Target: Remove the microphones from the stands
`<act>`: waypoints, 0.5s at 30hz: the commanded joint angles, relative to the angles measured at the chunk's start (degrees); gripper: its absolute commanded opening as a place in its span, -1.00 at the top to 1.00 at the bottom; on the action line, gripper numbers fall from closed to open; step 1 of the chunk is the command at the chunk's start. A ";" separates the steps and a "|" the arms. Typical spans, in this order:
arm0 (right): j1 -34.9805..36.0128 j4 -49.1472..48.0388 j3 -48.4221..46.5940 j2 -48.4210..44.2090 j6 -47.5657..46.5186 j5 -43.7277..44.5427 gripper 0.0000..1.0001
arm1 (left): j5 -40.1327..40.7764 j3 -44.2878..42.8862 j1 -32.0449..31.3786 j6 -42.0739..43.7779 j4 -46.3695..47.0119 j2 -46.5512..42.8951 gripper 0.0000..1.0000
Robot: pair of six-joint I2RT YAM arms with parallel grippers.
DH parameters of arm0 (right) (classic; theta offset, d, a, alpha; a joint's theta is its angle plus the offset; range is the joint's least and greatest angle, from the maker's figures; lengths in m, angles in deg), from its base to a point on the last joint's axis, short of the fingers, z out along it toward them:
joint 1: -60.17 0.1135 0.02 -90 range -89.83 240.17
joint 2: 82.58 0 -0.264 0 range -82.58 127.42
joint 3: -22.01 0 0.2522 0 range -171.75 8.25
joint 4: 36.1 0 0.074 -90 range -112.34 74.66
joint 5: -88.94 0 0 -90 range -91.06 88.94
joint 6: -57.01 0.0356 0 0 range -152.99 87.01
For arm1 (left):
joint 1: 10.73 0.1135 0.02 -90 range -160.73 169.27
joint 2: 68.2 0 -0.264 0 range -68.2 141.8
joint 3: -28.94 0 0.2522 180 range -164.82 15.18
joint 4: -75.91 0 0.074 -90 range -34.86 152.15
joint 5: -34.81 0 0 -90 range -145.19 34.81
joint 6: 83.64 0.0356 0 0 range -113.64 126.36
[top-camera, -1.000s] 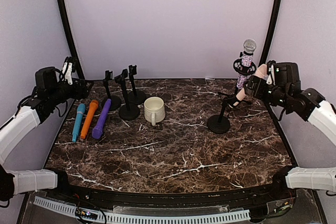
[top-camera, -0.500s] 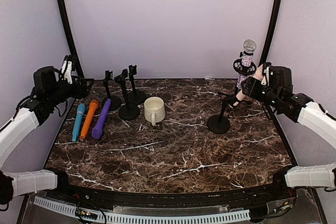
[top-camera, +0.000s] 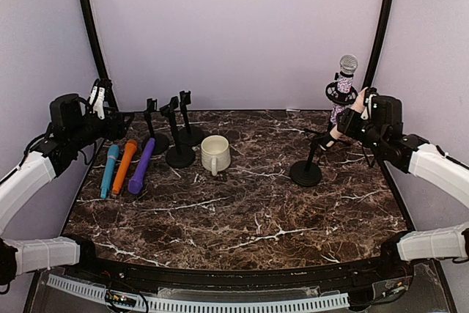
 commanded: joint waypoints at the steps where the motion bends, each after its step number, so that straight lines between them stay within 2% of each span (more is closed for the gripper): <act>1: -0.59 -3.67 1.87 1.01 -0.88 0.89 -0.28 | 1.12 0.90 -0.61 1.52 0.73 -0.19 -0.49; 9: -0.61 -3.73 2.70 -1.02 -1.82 -1.90 0.27 | 1.72 1.04 -1.04 2.11 0.80 0.21 -0.50; 15: -0.62 -3.73 3.99 -4.59 -2.55 -5.33 0.55 | 1.88 1.13 -1.40 2.35 0.78 0.52 -0.50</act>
